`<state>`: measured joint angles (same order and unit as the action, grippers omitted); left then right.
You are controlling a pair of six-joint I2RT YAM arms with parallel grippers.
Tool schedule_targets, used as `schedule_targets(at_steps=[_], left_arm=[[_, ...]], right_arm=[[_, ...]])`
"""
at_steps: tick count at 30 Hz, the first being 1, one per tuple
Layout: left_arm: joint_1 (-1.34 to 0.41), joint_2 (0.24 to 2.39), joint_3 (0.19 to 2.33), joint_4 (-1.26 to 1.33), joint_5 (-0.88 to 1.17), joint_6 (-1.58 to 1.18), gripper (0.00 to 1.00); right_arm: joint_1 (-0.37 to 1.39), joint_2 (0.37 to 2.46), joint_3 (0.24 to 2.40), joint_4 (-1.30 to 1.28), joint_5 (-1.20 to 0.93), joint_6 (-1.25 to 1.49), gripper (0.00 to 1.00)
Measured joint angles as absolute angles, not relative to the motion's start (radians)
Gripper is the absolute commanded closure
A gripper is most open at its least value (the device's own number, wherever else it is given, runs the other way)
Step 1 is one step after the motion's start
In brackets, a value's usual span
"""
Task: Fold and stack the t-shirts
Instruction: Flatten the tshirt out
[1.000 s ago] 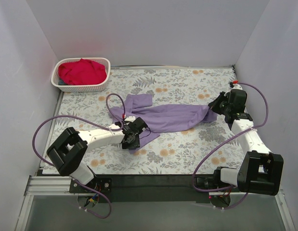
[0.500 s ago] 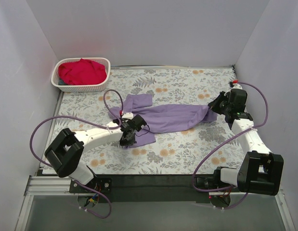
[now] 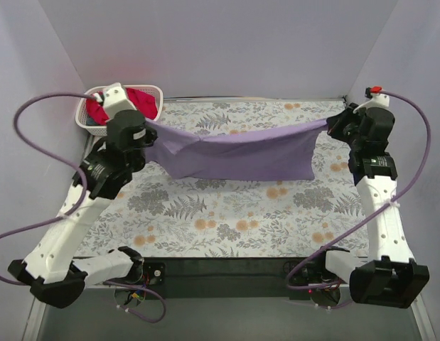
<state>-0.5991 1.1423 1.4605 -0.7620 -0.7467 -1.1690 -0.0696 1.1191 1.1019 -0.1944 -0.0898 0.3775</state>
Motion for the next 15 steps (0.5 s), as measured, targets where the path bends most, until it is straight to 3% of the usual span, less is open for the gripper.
schedule_targets(at_steps=[8,15], left_arm=[[-0.599,0.9,1.6,-0.591,-0.79,-0.906,1.0],[-0.599,0.888,1.799,-0.517,-0.713,-0.756,1.0]], right_arm=[[-0.069,0.905,1.298,-0.237,-0.047,0.285,0.99],[-0.065,0.82,1.476,-0.245,-0.055,0.194,0.99]])
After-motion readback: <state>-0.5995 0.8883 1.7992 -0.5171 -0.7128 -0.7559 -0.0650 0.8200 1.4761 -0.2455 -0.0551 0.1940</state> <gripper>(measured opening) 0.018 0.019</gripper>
